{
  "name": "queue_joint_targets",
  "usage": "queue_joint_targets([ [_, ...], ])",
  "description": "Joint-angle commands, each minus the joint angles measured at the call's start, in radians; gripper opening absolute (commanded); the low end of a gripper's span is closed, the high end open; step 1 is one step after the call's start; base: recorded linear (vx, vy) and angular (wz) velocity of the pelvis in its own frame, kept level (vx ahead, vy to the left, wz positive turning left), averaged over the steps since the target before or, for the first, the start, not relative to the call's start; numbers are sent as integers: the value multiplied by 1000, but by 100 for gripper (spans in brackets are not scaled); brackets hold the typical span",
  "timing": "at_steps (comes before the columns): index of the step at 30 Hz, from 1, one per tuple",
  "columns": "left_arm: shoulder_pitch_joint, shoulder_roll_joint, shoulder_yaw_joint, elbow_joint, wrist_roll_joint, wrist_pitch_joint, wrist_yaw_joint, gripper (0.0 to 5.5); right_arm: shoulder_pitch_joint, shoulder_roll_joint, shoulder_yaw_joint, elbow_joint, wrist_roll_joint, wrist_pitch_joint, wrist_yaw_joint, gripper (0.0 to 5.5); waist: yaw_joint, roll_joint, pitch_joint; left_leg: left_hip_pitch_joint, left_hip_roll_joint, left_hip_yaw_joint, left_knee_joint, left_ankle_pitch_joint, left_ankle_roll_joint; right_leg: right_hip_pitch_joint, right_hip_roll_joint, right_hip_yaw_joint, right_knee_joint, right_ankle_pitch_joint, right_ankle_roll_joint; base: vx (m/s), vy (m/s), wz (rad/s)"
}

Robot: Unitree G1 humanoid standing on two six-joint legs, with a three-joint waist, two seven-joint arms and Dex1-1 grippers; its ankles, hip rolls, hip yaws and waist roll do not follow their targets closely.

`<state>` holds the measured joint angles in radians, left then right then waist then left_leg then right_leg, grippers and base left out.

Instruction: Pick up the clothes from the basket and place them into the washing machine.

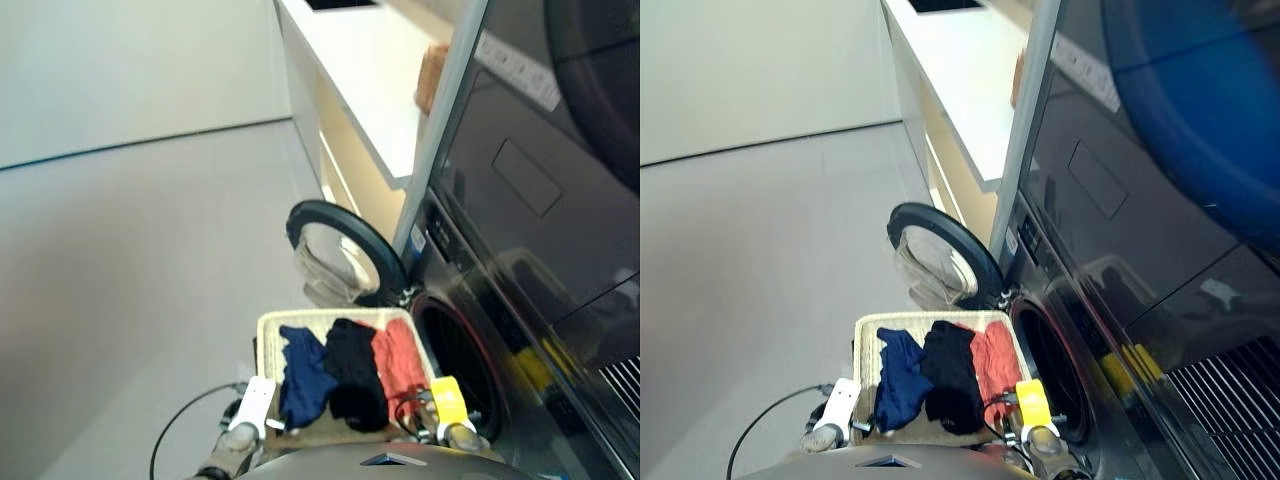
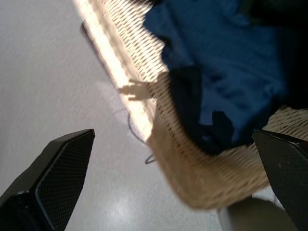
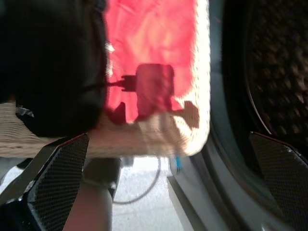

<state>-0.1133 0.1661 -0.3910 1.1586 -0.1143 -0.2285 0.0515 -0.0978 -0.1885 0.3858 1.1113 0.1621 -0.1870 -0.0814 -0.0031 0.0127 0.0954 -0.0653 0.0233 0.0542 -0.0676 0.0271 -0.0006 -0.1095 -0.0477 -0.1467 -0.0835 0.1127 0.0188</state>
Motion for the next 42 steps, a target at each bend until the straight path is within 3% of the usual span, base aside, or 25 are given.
queue_joint_targets([
  [1, -121, -14, -19, -4, 1, -48, 38, 550, -108, -1, 56, -95, -21, -61, -25, 550, -32, -33, 60, -68, -45, -28, 2, 23, -12, -69, -31, 22, 68, -16, 98, -94, 5, -24],
  [6, -222, -5, -61, -57, 1, -56, 88, 550, -186, -20, 101, -205, -31, -77, -52, 550, -41, -40, 136, -211, -42, -30, 131, -6, -1, -196, -43, 32, 161, -32, 84, -100, -3, 12],
  [11, -296, 10, -67, -87, -16, -63, 120, 550, -235, -48, 120, -316, -39, -98, -71, 550, -53, -42, 167, -348, -41, -26, 224, -27, 0, -324, -46, 44, 221, -38, 77, -29, -1, -12],
  [24, -479, 74, -16, -102, -95, -67, 192, 550, -362, -93, 106, -587, -19, -151, -109, 550, -108, -40, 175, -738, -22, -28, 428, -65, -6, -696, -40, 64, 376, -56, 70, -4, 0, 2],
  [25, -495, 80, -7, -93, -105, -69, 201, 550, -373, -93, 110, -598, -31, -152, -118, 550, -107, -36, 175, -757, -15, -34, 459, -102, -11, -717, -32, 67, 405, -85, 74, 0, 0, 0],
  [36, -633, 188, 56, -74, -172, -65, 236, 550, -420, -110, 111, -700, -49, -170, -141, 550, -145, -37, 174, -1001, 15, -43, 611, -149, -13, -951, -26, 66, 539, -115, 75, 0, 0, 0],
  [37, -640, 191, 63, -71, -184, -64, 235, 354, -421, -109, 108, -699, -50, -169, -141, 550, -147, -36, 173, -1010, 14, -43, 616, -152, -12, -959, -25, 67, 542, -116, 76, 0, 0, 0],
  [38, -647, 193, 72, -69, -200, -63, 232, 235, -419, -105, 103, -690, -47, -168, -142, 550, -147, -36, 172, -1014, 14, -42, 615, -153, -12, -967, -24, 68, 544, -118, 76, 0, 0, 0],
  [39, -648, 189, 82, -64, -213, -64, 233, 0, -416, -102, 98, -684, -45, -168, -145, 550, -147, -36, 170, -1015, 14, -41, 612, -153, -11, -970, -25, 66, 542, -118, 77, 0, 0, 0],
  [42, -652, 182, 85, -56, -220, -61, 230, 0, -406, -96, 90, -667, -47, -166, -153, 550, -149, -33, 165, -1010, 8, -41, 593, -147, -9, -968, -26, 63, 531, -113, 78, 0, 0, 0],
])
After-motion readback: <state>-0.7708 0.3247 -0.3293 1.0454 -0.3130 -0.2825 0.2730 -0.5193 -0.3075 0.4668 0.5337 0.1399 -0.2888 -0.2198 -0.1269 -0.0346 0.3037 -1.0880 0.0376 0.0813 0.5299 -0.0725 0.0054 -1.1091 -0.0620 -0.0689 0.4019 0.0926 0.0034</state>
